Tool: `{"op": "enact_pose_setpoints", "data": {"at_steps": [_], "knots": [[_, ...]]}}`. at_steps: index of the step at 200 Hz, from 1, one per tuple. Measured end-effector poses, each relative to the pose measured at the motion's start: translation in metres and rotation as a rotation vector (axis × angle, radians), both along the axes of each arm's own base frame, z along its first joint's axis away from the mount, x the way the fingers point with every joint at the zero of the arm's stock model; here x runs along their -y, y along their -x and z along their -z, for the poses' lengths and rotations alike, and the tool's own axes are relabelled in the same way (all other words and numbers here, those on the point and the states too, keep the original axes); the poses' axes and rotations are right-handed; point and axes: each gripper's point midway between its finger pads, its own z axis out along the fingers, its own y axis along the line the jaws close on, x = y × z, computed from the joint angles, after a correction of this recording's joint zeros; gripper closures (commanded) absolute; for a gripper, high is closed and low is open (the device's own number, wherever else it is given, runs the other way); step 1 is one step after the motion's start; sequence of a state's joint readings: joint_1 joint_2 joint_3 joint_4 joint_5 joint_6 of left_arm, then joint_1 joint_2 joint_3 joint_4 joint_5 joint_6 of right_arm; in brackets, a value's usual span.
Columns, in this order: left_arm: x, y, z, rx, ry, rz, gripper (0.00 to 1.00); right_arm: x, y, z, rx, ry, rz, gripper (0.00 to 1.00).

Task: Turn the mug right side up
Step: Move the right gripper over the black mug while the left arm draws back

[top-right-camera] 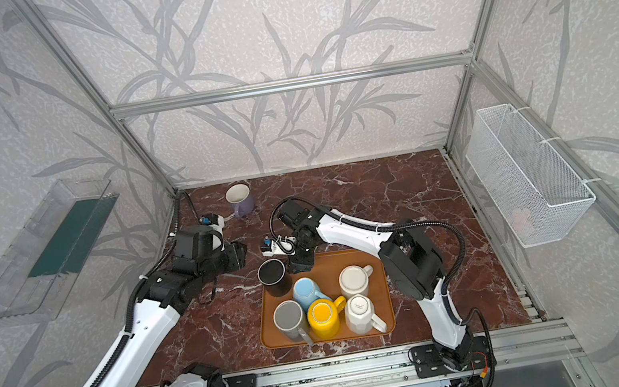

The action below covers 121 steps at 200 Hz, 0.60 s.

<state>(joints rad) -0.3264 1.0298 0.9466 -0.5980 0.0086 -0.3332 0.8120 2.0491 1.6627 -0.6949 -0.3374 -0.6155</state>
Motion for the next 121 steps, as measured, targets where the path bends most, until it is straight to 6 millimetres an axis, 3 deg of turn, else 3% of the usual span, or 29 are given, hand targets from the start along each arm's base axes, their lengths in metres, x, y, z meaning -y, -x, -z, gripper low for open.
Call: {"op": "enact_pose_setpoints", "data": {"at_steps": [64, 121], "knots": [[-0.001, 0.0, 0.0, 0.001, -0.01, 0.002, 0.44, -0.009, -0.013, 0.019, 0.028, 0.023, -0.037, 0.35], [-0.001, -0.001, 0.001, -0.001, -0.018, 0.006, 0.44, -0.011, -0.014, 0.019, 0.039, 0.018, -0.044, 0.62]]}}
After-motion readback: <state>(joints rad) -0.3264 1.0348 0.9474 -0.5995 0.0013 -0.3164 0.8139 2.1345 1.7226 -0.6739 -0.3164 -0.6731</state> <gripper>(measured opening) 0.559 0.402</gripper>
